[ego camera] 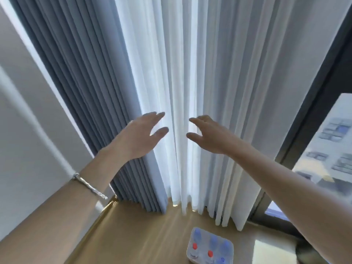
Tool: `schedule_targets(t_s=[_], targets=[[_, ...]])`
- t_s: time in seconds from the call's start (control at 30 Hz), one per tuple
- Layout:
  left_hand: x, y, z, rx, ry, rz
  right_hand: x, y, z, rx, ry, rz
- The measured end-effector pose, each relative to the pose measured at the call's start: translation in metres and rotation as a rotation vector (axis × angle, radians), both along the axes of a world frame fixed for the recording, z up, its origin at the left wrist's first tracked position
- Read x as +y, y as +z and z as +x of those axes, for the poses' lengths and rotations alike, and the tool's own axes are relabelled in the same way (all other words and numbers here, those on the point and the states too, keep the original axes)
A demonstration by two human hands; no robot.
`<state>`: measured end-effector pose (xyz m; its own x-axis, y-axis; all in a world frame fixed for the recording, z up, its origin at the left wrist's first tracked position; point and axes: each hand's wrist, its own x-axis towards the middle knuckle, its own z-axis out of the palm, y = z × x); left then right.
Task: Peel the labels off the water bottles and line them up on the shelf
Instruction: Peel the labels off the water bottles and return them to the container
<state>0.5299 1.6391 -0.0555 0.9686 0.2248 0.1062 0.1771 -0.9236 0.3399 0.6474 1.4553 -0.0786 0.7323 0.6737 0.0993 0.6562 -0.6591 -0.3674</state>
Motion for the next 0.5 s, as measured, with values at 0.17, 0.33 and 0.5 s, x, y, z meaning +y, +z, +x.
schedule_targets(t_s=[0.17, 0.33, 0.5], targets=[[0.015, -0.013, 0.077, -0.011, -0.219, -0.012, -0.007, -0.018, 0.025, 0.061, -0.242, 0.002], [-0.013, -0.046, 0.127, 0.045, -0.46, -0.036, -0.048, -0.048, 0.025, 0.178, -0.468, 0.004], [-0.044, -0.075, 0.138, 0.11, -0.616, -0.068, -0.081, -0.075, 0.0, 0.253, -0.597, -0.056]])
